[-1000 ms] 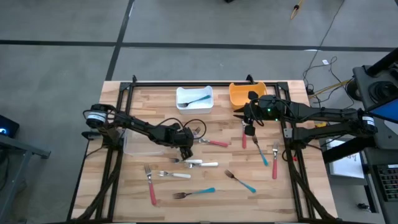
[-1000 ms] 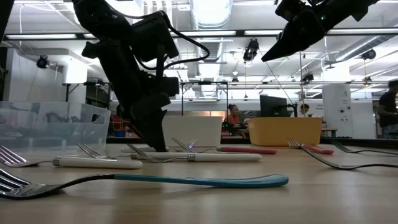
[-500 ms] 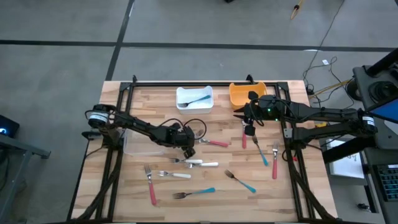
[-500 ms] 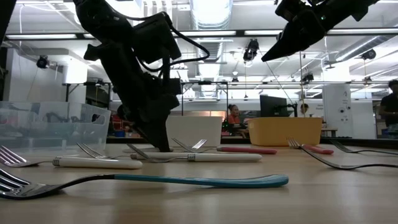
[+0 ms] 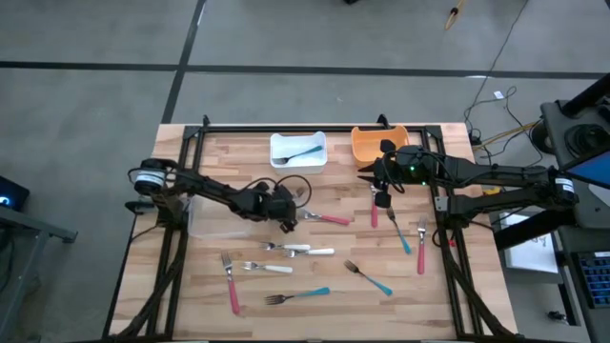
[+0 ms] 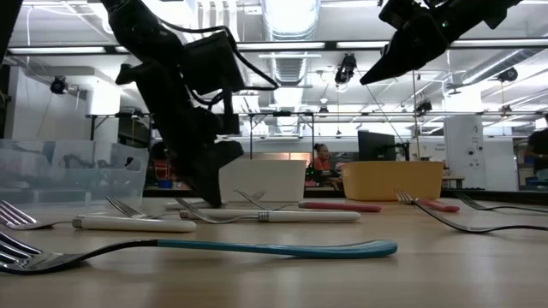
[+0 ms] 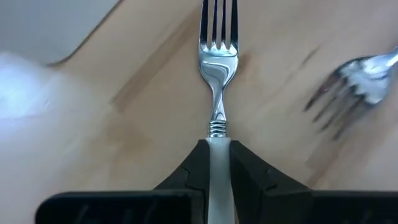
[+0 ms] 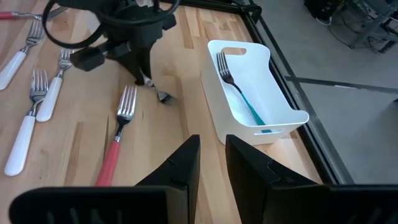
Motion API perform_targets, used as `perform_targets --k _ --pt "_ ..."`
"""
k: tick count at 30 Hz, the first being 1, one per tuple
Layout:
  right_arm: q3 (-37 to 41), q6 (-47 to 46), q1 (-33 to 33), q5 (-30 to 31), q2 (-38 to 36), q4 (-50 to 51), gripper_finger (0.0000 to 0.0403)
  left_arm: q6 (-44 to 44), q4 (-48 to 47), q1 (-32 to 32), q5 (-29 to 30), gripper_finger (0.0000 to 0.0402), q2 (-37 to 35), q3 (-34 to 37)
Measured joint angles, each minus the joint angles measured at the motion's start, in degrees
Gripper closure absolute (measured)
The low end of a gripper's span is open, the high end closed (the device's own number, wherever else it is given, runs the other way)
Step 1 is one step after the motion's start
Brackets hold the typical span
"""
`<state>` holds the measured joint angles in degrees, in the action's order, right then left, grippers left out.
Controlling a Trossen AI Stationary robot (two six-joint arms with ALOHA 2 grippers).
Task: Sort silverware by color (type)
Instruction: Put the white fork into the transparent bin, then put the pink fork into the yellow bin
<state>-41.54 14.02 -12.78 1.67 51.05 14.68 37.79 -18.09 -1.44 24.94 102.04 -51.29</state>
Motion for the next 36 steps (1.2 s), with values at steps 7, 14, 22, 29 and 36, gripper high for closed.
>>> perform_targets --k 7,14,22,29,36 --pt "0.0 0.0 0.0 0.0 0.0 0.0 0.0335 -2.4 0.1 1.1 0.1 0.038 -6.7 -0.2" --pt "0.0 0.0 0.0 0.0 0.0 0.0 0.0335 -9.2 -5.5 1.3 -2.4 0.0381 -13.3 -3.7" --pt "0.0 -0.5 0.0 0.0 0.0 0.0 0.0335 -20.6 -42.6 0.6 -10.6 0.0382 -22.5 -13.6" --pt "0.0 -0.5 0.0 0.0 0.0 -0.4 0.0335 -21.3 -62.5 -1.1 -11.6 0.04 -29.0 -18.1" --pt "0.0 -0.5 0.0 0.0 0.0 -0.4 0.0335 -22.2 -63.6 -3.3 -14.1 0.0397 -34.4 -13.6"
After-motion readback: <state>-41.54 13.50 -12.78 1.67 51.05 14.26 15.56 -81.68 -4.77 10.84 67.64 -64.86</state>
